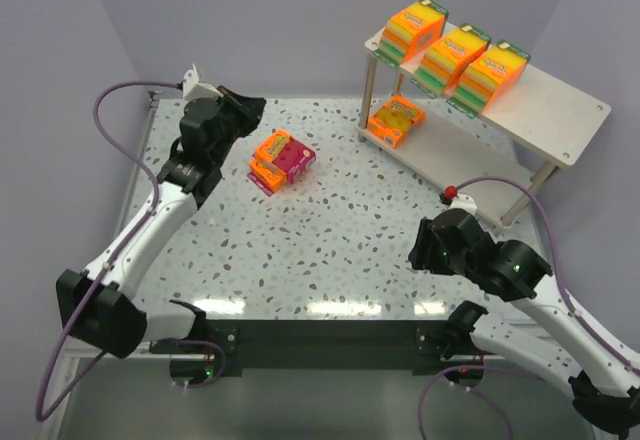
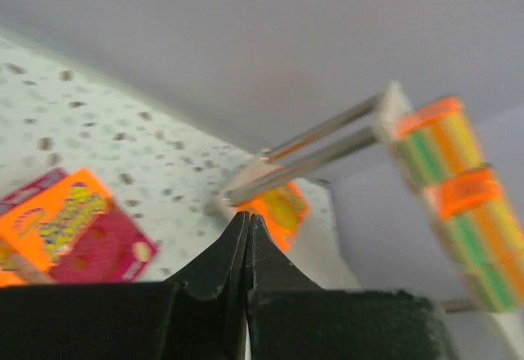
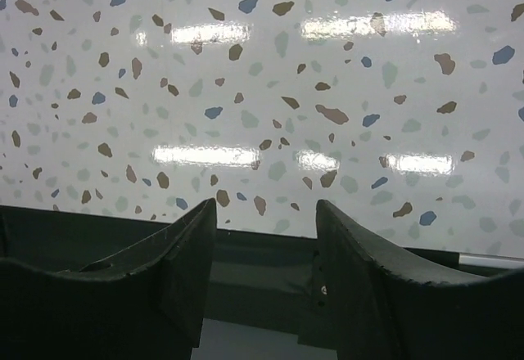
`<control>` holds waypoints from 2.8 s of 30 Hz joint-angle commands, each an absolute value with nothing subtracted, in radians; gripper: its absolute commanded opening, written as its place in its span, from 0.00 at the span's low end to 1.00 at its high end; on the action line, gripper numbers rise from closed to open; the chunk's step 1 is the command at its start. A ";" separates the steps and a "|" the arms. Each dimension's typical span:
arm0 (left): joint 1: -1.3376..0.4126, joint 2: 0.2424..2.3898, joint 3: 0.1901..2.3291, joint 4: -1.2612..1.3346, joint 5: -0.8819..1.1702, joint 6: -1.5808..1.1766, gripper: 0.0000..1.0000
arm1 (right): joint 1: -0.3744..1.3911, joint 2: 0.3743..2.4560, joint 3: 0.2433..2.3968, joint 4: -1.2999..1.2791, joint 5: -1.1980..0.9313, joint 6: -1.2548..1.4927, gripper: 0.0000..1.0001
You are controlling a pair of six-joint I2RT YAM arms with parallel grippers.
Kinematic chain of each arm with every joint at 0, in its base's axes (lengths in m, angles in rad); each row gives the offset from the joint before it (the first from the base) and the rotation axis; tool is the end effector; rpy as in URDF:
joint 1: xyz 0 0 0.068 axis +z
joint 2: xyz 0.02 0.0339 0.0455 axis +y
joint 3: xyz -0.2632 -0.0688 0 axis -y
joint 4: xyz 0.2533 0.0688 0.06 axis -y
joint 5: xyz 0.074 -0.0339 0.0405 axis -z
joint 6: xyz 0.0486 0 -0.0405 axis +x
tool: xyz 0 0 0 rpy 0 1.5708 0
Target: Place and organize the cleaning sponges onto the shelf
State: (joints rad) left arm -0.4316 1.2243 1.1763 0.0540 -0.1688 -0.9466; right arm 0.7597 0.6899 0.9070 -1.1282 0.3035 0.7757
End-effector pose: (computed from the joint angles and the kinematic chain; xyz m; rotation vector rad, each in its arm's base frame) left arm 0.2835 -0.1216 0.4096 -0.5526 1.5502 -0.9419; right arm 0.1008 0.0757 0.2990 0.1476 2.4453 0.3125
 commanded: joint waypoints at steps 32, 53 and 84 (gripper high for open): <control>-0.139 1.912 1.295 -0.060 0.419 -0.506 0.00 | 0.759 0.787 0.900 -0.959 0.239 0.729 0.50; -0.399 1.307 0.877 -0.154 0.025 -0.903 0.22 | 0.759 0.784 0.861 -0.925 0.206 0.687 0.54; -0.440 1.749 1.082 0.084 0.095 -0.971 0.00 | 0.759 0.736 0.907 -1.014 0.268 0.742 0.56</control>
State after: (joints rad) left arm -0.4217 1.7973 1.1011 0.0582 0.0959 -0.9691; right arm 0.7601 0.7574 0.8619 -0.9852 0.2272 0.7204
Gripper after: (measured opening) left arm 0.032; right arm 0.560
